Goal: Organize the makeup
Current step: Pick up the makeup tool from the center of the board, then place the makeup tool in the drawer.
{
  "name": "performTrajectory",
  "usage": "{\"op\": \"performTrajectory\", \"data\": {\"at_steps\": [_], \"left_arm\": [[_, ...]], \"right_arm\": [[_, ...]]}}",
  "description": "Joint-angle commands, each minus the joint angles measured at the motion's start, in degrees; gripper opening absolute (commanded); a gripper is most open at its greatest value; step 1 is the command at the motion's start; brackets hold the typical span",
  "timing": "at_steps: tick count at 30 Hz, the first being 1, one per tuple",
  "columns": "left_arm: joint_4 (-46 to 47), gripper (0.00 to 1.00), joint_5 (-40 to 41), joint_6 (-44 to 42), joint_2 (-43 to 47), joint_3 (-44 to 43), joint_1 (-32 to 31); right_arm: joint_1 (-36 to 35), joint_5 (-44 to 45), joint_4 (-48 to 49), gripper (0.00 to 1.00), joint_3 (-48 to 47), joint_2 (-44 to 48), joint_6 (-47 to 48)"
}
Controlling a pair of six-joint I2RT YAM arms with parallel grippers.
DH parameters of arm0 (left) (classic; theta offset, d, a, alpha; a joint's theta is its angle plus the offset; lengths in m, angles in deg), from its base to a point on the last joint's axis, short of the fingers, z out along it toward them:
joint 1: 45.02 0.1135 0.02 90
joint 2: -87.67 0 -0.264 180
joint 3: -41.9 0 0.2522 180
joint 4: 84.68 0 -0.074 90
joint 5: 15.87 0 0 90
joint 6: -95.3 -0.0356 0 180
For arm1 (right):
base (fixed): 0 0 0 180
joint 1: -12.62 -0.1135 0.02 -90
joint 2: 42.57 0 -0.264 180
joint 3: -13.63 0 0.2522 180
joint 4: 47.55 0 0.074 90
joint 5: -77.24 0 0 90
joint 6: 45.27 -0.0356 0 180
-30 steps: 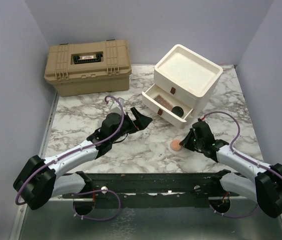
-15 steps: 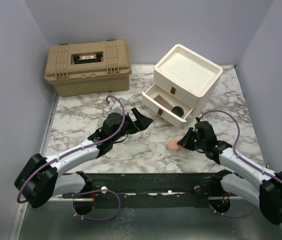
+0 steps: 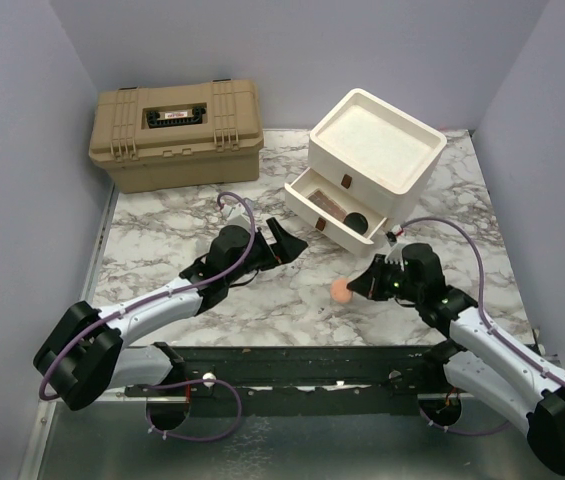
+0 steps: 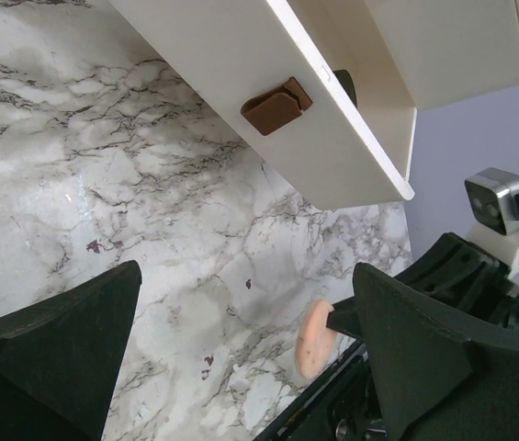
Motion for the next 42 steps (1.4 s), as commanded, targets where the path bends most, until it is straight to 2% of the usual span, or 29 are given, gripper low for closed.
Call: {"op": "performTrajectory", "data": {"at_steps": [1,6,11,15,26,30,35,42], "left_arm": [[1.54,0.99,-1.75,-0.91,-0.93,-1.76,0.25],[1.78,0.99,-1.05,-0.85,-0.40,-0.79,0.22],[1.91,0.99,-0.94,-0.95,-0.74,-1.30,0.20],[1.95,0.99,-1.12,-0.81,-0.91,-1.07,0.26],[2.49,0.99,-1.44,-1.51,-2.25,-2.44,0.19],[2.47,0.99,-1.60,-0.93,-2.16,-1.77,0.21],[3.06,0.99,-1.83,-0.38,-1.61,-0.51,0.21],[3.04,0.99,-1.25,-0.38,-0.55,0.05,0.23]], "right_arm": [[0.25,-5.48,1.16,0.00,-3.96,0.60,3.14],[0.24,-5.09,5.82,0.00,-4.55,2.69,4.02],[0.24,-4.23,2.93,0.00,-10.53,1.51,7.10],[0.24,-3.13,2.84,0.00,-13.81,1.59,6.02],[0.25,20.87,-3.99,0.00,-23.15,-5.47,3.74],[0.30,22.48,-1.32,0.00,-22.13,-6.27,-0.27],[0.27,29.72,-1.66,0.00,-21.31,-8.42,-6.55],[0.25,30.17,1.18,0.01,-22.18,-13.69,-8.79]]}}
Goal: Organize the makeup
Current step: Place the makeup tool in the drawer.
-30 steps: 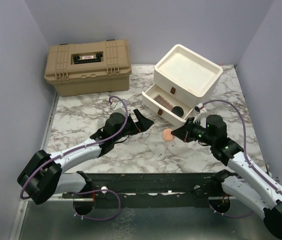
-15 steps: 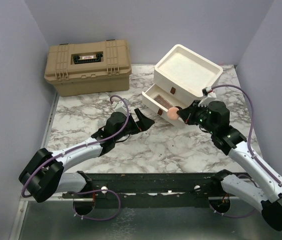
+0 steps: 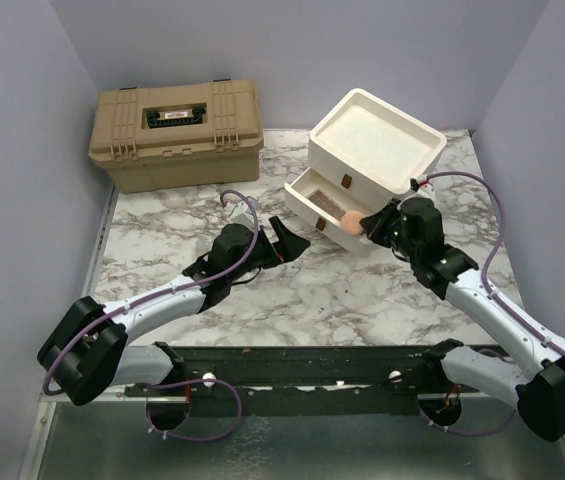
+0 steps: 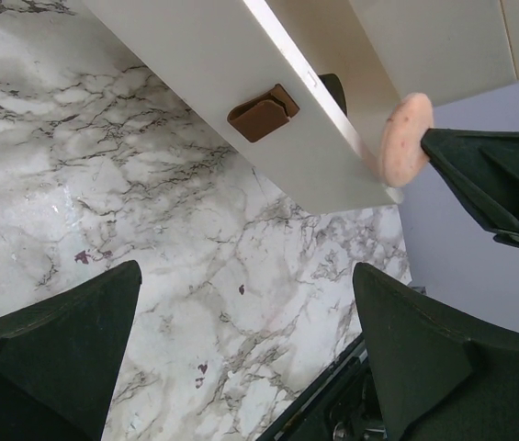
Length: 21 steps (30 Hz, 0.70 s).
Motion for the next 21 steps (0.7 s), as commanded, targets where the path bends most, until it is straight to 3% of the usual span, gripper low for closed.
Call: {"op": "performTrajectory", "data": {"at_steps": [1,10,21], "left_arm": [[1.37,0.99,-0.29,0.03,1.40,0.98,0.19],[1.38,0.99,-0.21,0.59,2.48,1.38,0.19],[1.29,0.99,0.33,0.65,5.02,2.99,0.23]], "right_arm": [[0.29,3.80,2.06,0.01,-0.88,-2.74,-4.21],[0.24,7.67,12.08,0.03,1.29,-6.99,-11.76],[0.16,8.01,13.30,0.07,-1.14,-12.43,-16.60]]}}
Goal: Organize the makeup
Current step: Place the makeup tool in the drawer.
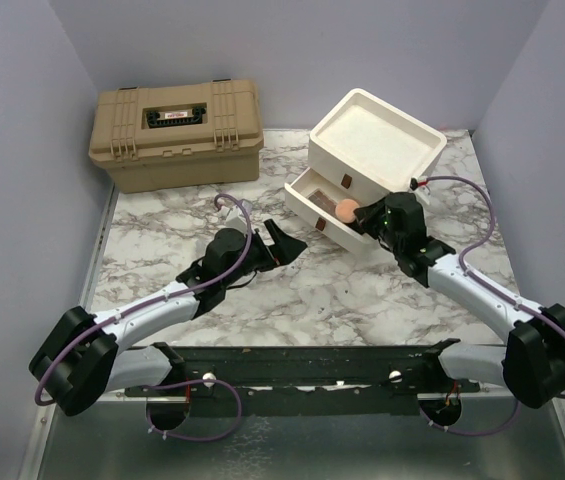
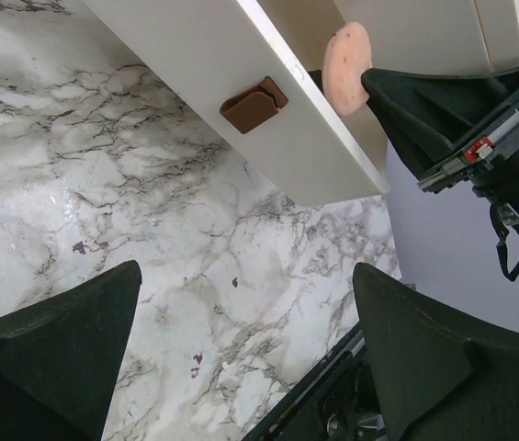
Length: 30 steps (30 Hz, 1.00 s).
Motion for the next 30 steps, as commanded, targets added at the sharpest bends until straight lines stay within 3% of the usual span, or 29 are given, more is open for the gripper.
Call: {"op": "performTrajectory", "data": {"at_steps": [1,13,16,19,26,30], "left_arm": [[0.94,0.99,0.25,0.12,1.08,0.39,0.27],[0.94,0.99,-1.79,-0.31,-1.56,-1.37,0.24],[0.94,0.99,-2.02,-0.31,-1.75,-1.75,0.20],[0.94,0.99,-2.34,-0.53,-1.89,-1.92,0.23],[0.98,0.99,-2.75,-0.41,-2.91,-2.34,0.21],[1.40,0.99,-3.14,-0.45,-4.53,-3.22,0.20]], "right_arm": [[0.15,1.31,2.55,0.08,-1.88,-1.68,-2.59],[0.07,-0.10,0.35,0.12,-6.15,-6.41,-2.34],[0.07,-0.47,0.36,0.18,-6.38,-6.51,-2.38],[0.11,-0.77,-0.31,0.26,-6.61,-5.90,-1.93],[0.07,-1.84,-0.55,0.29,-5.00,-2.61,-0.61],[0.06,-6.68,-0.21,0.31,-4.23,0.62,2.83]]}}
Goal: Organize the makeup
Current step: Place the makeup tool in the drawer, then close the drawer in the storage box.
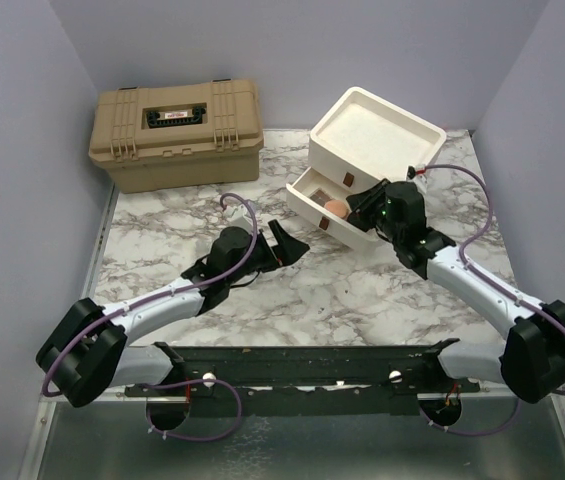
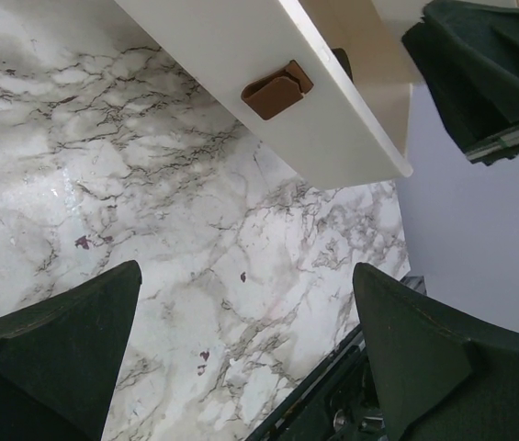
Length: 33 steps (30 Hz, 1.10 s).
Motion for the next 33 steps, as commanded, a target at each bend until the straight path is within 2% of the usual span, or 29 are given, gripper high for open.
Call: {"op": "performTrajectory", "data": {"at_steps": [1,5,9,12,19,22,25,30,33], "left_arm": [[1.47,0.99,-1.99,-0.62,-2.31,-3.15,0.25],[2.70,0.99,-3.44,-0.69,-3.87,-4.29,0.21],[3.44,0.99,-5.21,-1.25,-6.46,-5.61,0.04],[4.38,0.99,-5.31,-0.66,-8.25,-6.29,-0.36],[5.41,0.99,-4.40,-0.40,-10.50,-7.95,-2.02],[5.74,0.99,-5.07,-1.08,-11.51,-8.74,-2.68],[5.88,0.99,-5.97,-1.36,-13.11,-10.02,-3.22],[6.27,0.98,-5.72,-1.38,-14.40,-11.48,-3.92],[6.36,0.98,-5.62,-1.27,-14.60,-12.13,-4.11]], "right_arm": [[0.17,-7.15,0.09,0.32,1.29,4.66,5.53],[0.18,-13.82,0.38,0.35,2.35,7.98,10.25],[0.11,-22.54,4.59,0.40,4.48,11.76,10.09],[0.10,-24.34,2.90,0.44,1.89,13.52,12.74],[0.09,-19.65,-8.64,0.60,-9.02,13.53,23.17],[0.09,-12.26,-12.28,0.61,-13.37,11.45,25.67],[0.17,-6.66,-15.21,0.69,-17.79,7.26,28.09],[0.18,-2.18,-22.41,0.70,-28.93,-1.23,33.44],[0.39,-0.98,-23.49,0.79,-32.17,-4.70,36.58]]}}
